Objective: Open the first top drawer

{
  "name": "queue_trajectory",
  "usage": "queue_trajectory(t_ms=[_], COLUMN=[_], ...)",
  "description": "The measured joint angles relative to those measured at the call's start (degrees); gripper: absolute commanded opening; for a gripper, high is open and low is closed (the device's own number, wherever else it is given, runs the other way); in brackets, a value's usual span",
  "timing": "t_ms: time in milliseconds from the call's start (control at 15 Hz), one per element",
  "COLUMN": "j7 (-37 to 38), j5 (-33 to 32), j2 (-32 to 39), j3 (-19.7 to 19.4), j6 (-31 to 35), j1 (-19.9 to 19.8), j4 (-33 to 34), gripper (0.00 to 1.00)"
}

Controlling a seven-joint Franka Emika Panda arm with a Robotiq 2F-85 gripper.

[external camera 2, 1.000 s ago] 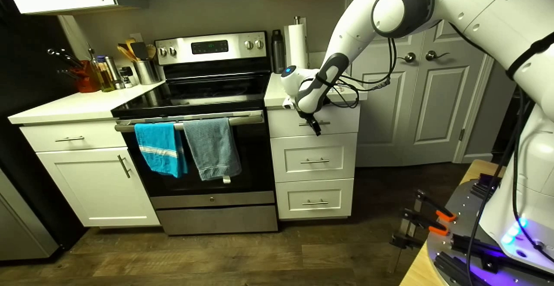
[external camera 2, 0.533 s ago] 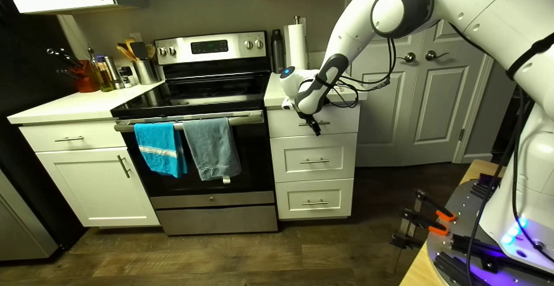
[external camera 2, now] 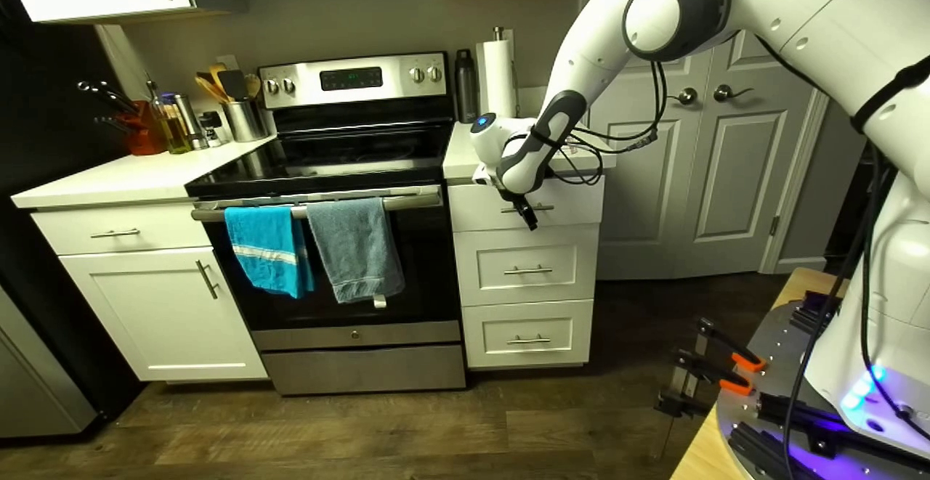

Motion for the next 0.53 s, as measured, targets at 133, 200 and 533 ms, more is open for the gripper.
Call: queue_trajectory(t_ms=[133, 200, 533], j7=[0.0, 0.0, 0.0], j5=[0.0, 0.0, 0.0], j2=[-0.6, -0.9, -2.4], j3=[0.1, 0.2, 0.7], j6=[1.1, 1.6, 3.5], j1=[-0.2, -0.4, -0.8], j4=[-1.2, -1.7, -4.4], gripper=[1.00, 1.00, 1.00])
